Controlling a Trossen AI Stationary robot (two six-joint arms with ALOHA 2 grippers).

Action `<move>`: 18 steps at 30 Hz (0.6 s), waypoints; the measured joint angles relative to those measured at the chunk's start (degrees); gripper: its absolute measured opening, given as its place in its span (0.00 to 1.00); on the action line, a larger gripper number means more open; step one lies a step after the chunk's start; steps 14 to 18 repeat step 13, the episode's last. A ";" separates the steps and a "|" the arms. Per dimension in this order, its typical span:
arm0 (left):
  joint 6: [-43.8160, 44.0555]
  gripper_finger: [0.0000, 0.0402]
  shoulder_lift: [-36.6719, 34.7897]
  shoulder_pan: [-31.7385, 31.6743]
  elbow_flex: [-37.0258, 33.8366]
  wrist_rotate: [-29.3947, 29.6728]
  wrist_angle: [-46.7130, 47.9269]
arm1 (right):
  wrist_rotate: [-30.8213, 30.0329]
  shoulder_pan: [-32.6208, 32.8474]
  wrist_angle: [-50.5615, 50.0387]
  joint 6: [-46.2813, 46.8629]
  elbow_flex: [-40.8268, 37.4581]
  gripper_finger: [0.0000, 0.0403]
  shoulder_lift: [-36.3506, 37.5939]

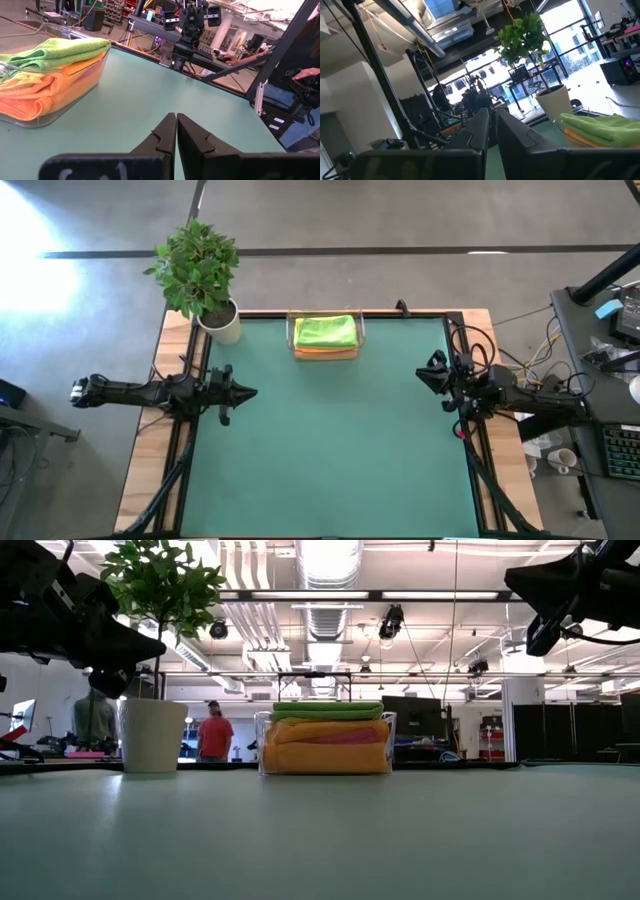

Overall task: Fold microfiber towels
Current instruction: Return to Home Position

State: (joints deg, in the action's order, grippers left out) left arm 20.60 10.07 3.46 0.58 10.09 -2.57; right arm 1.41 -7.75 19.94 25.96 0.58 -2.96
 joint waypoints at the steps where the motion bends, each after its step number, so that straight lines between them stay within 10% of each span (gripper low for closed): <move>1: -0.01 0.00 -0.02 0.00 0.00 0.00 0.01 | 0.00 0.00 0.00 0.02 0.00 0.07 0.02; 18: -0.01 0.00 0.02 -0.01 0.00 0.00 0.01 | 0.00 0.00 0.13 0.00 0.00 0.07 1.62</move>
